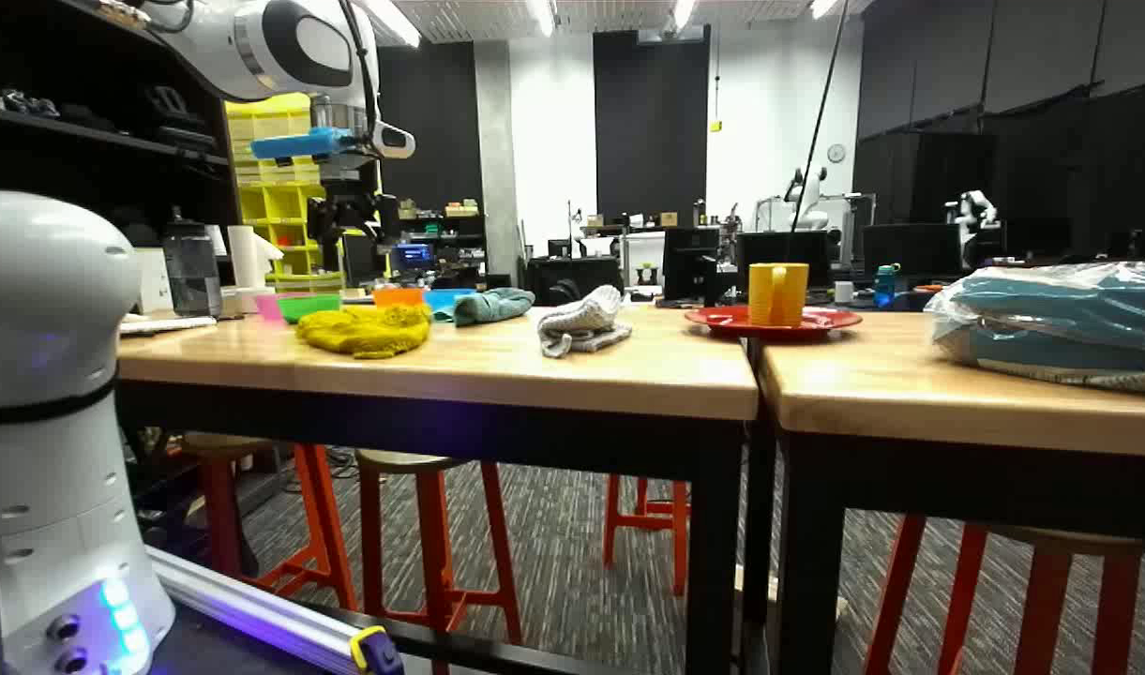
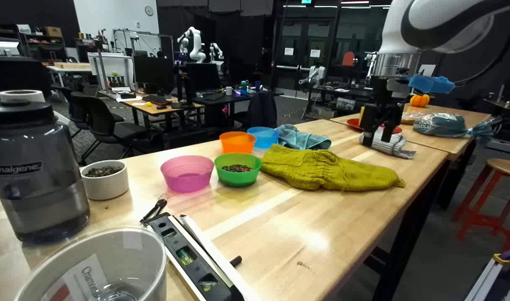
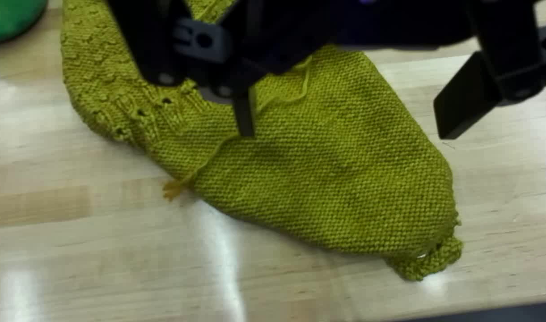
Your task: Fold the green thing
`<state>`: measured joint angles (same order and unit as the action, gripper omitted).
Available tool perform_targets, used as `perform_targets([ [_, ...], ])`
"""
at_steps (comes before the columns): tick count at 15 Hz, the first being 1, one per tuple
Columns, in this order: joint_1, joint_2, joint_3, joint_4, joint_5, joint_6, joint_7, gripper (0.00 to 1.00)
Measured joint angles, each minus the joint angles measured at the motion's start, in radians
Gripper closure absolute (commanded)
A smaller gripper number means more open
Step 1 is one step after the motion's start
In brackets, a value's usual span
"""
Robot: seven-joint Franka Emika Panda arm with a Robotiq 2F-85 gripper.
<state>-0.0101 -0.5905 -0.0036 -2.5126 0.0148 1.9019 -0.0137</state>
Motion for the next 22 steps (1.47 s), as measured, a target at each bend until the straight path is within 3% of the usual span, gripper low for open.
perform_targets([
  [22, -0.019, 0.008, -0.029, -0.017, 0.001, 0.008, 0.017, 0.00],
])
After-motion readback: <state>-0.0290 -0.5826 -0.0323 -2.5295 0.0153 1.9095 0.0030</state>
